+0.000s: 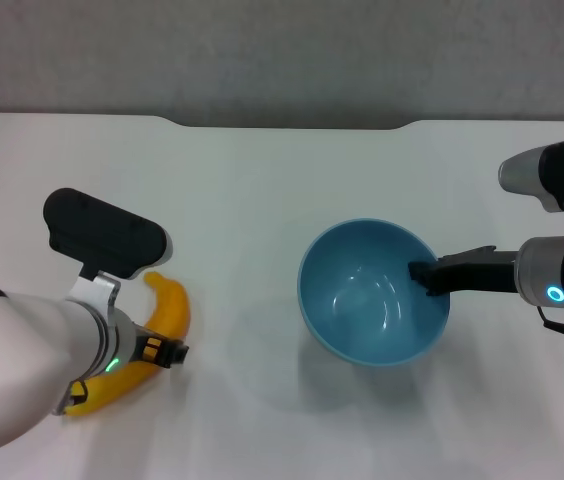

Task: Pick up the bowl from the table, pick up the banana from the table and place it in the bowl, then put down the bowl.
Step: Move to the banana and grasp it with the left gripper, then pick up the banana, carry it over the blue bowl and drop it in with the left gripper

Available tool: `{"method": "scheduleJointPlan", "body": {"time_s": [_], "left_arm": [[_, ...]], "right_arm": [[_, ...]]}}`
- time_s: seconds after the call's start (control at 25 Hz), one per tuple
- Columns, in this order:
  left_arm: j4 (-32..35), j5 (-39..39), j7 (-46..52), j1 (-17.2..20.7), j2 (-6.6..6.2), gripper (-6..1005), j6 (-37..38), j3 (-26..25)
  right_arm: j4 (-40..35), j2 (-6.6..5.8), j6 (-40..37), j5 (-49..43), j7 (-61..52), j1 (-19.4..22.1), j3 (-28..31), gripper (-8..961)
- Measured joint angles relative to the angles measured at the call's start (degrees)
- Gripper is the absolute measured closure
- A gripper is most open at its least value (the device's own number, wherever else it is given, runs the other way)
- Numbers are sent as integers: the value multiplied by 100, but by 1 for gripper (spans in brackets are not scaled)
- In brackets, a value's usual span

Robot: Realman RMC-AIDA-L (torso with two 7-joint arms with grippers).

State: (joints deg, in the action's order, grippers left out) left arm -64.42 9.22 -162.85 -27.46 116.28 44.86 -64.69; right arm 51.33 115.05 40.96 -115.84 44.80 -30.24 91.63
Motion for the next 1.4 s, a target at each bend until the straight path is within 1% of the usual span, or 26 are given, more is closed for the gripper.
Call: {"method": "scheduleJointPlan", "body": {"time_s": [0.2,0.4,0.72,0.8,0.88,0.92,1.04,1.08,1.12,1.24,1.4], "left_arm": [[178,3,0,-75,2,259,-8,-57],[245,116,-1,-91,9,432,-63,-287],[210,239,-2,-32,4,483,-128,-562],[23,238,-2,-33,5,483,-128,-603],[-394,220,-1,-13,0,483,-141,-708],[-670,209,-2,54,-4,483,-164,-775],[-1535,179,-2,351,-24,483,-330,-911],[-1958,166,-2,537,-31,483,-485,-921],[-2203,138,-2,662,-34,483,-594,-907],[-2591,26,-2,851,-18,483,-846,-800],[-2704,53,-2,889,-1,483,-1036,-638]], "right_arm": [[0,0,-5,0,2,0,-7,920],[0,6,-11,0,3,12,-7,920],[-4,8,-19,1,3,48,9,920],[-20,6,-18,9,3,102,58,920],[-51,-2,-18,13,3,153,162,920],[-78,-4,4,16,3,147,204,920],[-248,-1,91,27,2,-3,250,920],[-329,0,94,24,3,-80,248,920],[-434,4,87,24,18,-172,243,920],[-729,17,48,58,135,-420,244,920],[-902,21,-13,294,275,-676,208,921]]}}
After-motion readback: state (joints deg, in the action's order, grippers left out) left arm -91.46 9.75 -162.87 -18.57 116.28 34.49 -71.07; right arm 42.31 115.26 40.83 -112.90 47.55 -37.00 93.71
